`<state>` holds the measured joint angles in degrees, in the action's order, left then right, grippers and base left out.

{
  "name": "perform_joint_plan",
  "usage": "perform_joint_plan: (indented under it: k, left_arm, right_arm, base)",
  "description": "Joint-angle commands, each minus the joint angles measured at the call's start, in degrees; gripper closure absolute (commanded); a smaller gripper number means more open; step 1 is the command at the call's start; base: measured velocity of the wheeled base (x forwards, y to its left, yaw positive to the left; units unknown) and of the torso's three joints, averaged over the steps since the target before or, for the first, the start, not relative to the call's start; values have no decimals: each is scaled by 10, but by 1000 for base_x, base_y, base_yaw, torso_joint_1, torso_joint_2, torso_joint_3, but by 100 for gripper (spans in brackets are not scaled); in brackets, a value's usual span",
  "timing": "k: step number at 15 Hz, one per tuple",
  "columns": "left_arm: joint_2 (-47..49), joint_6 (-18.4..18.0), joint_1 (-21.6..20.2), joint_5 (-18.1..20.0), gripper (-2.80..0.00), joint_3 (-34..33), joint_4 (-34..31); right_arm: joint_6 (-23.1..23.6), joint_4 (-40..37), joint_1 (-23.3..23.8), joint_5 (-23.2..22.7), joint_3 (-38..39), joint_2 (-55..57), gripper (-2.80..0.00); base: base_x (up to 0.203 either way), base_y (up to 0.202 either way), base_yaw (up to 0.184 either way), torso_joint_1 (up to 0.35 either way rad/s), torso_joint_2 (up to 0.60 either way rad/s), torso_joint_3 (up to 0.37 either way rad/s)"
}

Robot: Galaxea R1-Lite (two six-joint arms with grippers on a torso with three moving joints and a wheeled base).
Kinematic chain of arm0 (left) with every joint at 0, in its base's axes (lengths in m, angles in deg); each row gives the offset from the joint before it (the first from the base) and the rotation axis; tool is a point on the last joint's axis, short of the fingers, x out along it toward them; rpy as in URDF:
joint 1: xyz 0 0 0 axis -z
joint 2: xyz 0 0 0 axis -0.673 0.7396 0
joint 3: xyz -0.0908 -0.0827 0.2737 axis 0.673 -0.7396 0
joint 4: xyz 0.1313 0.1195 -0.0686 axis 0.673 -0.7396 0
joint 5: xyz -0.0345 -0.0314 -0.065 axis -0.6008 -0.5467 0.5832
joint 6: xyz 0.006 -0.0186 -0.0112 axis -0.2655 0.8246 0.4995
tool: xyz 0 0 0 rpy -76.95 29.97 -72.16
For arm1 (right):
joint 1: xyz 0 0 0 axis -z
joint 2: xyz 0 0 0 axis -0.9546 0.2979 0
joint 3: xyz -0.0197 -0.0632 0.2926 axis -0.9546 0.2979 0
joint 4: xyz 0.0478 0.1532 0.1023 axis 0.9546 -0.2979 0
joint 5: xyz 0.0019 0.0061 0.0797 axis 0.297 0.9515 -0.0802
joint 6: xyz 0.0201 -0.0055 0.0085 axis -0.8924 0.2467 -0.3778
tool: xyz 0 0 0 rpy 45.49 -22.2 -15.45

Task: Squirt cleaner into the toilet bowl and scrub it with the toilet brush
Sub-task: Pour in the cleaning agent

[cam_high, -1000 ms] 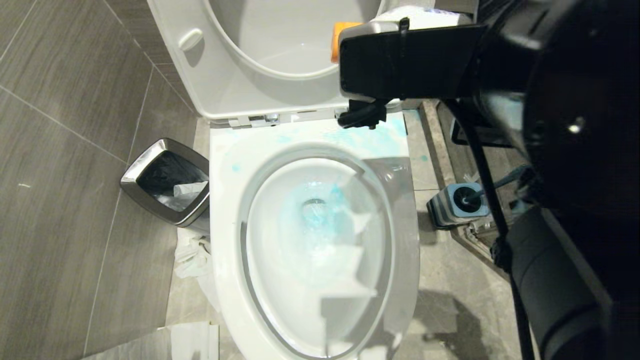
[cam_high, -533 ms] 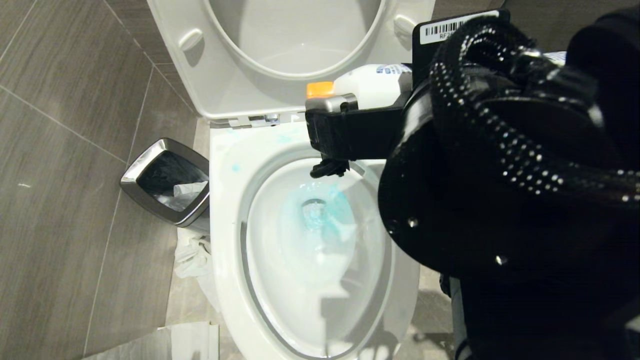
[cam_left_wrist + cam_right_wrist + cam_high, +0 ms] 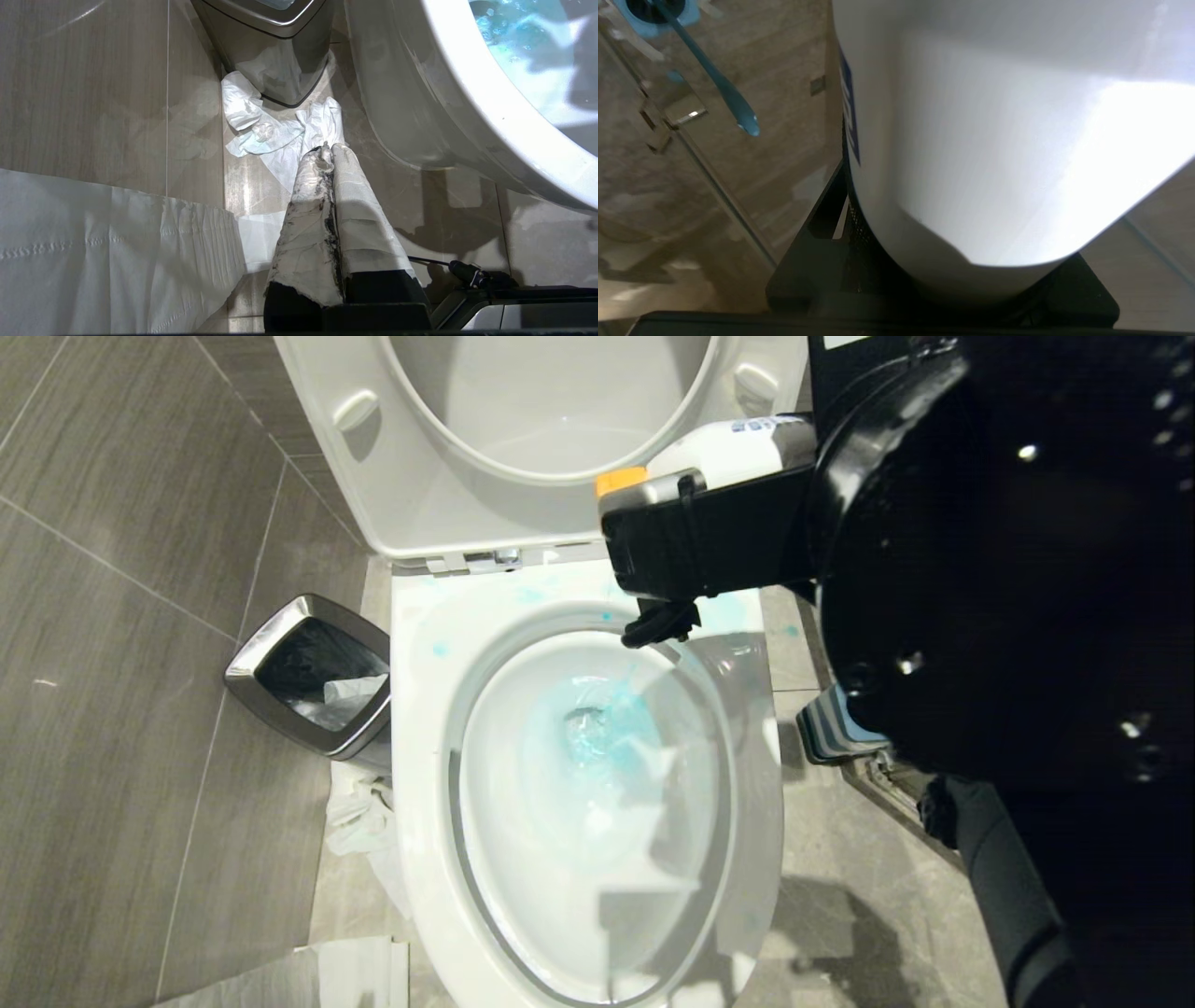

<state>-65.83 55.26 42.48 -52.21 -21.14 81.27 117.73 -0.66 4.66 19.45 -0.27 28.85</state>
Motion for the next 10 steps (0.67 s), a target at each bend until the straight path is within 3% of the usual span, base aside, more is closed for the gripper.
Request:
perform_joint_plan:
  k: [1,6,8,10]
  left_arm:
    - [1,0,0,0,0,0,0]
    - [1,0,0,0,0,0,0]
    - [1,0,0,-1,0,0,0]
    - [1,0,0,0,0,0,0]
  right_arm:
    - [9,37,-8,5,0,-6,0]
    - [9,121,7,5,9,26,0]
    - [9,118,8,5,22,2,0]
    - [9,7,9,5,-3,-17,0]
  base:
    - [0,0,0,0,0,0]
    - [0,0,0,0,0,0]
    - [0,0,0,0,0,0]
    - [0,0,0,0,0,0]
